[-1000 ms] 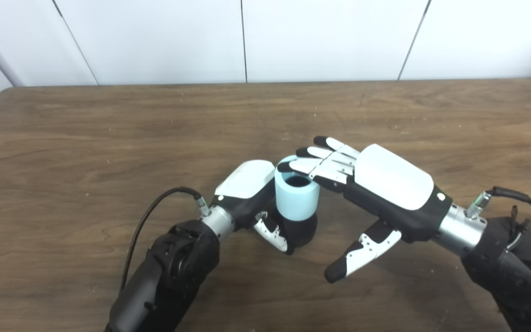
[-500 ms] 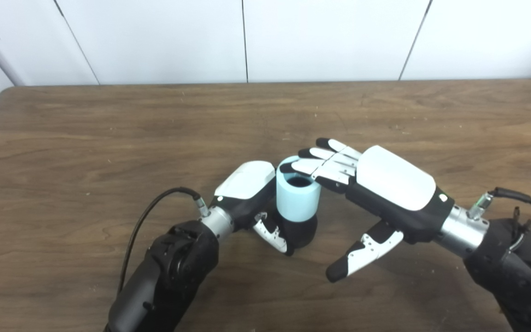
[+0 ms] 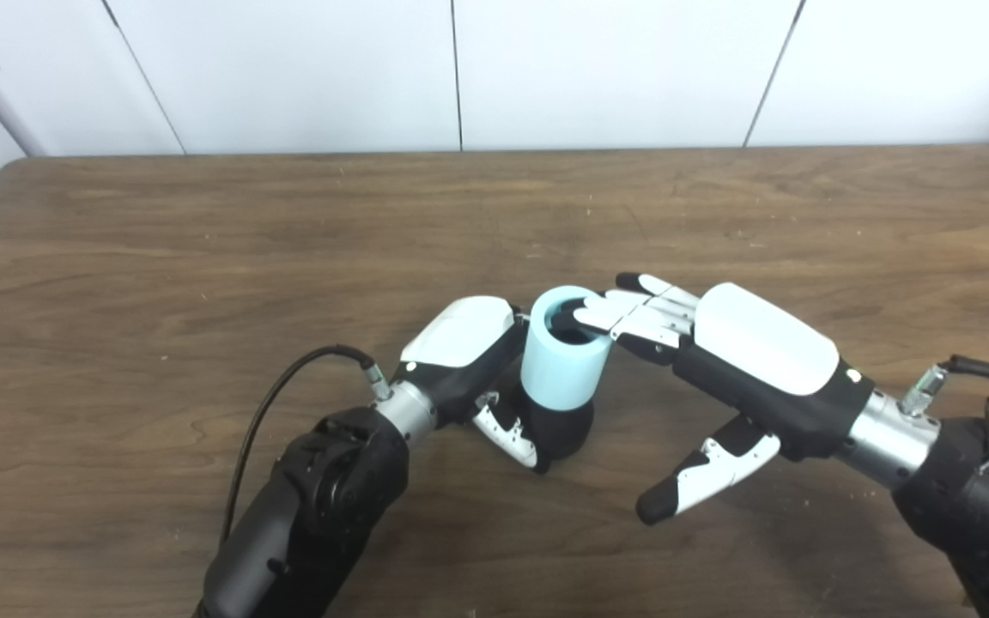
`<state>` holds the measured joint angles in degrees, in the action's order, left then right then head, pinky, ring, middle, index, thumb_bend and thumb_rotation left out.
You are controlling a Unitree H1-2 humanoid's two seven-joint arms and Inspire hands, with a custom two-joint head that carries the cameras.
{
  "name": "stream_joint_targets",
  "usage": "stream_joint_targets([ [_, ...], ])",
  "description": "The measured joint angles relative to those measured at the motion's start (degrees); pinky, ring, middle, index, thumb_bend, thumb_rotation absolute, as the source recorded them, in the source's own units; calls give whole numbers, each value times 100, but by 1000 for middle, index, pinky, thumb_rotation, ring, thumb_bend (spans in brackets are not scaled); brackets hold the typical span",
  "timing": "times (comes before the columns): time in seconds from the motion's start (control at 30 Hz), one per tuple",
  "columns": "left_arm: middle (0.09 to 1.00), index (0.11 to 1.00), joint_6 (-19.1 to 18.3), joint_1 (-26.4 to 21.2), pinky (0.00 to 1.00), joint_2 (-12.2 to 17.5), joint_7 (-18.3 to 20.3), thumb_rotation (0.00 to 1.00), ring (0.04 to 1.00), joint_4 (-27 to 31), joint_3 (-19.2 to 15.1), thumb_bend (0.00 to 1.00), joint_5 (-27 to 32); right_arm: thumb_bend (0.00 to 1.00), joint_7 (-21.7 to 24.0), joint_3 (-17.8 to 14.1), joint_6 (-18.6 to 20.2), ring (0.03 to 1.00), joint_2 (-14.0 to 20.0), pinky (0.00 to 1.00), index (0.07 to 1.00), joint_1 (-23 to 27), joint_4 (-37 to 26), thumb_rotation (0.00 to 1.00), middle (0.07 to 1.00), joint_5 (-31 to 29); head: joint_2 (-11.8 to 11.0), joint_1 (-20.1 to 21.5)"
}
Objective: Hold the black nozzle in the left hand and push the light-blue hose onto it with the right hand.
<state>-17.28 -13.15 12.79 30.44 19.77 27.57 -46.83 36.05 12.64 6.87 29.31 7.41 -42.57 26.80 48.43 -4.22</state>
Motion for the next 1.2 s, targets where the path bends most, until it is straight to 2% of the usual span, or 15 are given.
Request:
stream_joint_targets([
  [0.23,520,470,0,-2,956,0,0,0,638,-1,1,520,-1,609,5,28,22,910,-10,994,920,-3,-53,931,926,102,-9,18],
  [0.53,520,470,-1,-7,966,0,0,0,633,-7,4,520,-6,611,228,51,417,914,-42,996,921,212,-173,931,925,26,-35,35],
  [0.8,514,474,0,-28,964,-1,-1,0,630,-37,28,521,-8,619,297,-214,488,920,-31,1000,918,351,-265,933,925,-269,-61,26],
  [1.0,515,474,2,-28,943,-1,-7,0,631,-44,26,521,-5,589,244,-466,512,919,-38,957,911,589,-284,895,917,-481,-62,18],
  [1.2,498,479,16,-34,925,-3,-7,0,633,-60,12,523,20,573,241,-561,737,920,-40,936,904,858,-476,871,911,-564,-79,-17],
])
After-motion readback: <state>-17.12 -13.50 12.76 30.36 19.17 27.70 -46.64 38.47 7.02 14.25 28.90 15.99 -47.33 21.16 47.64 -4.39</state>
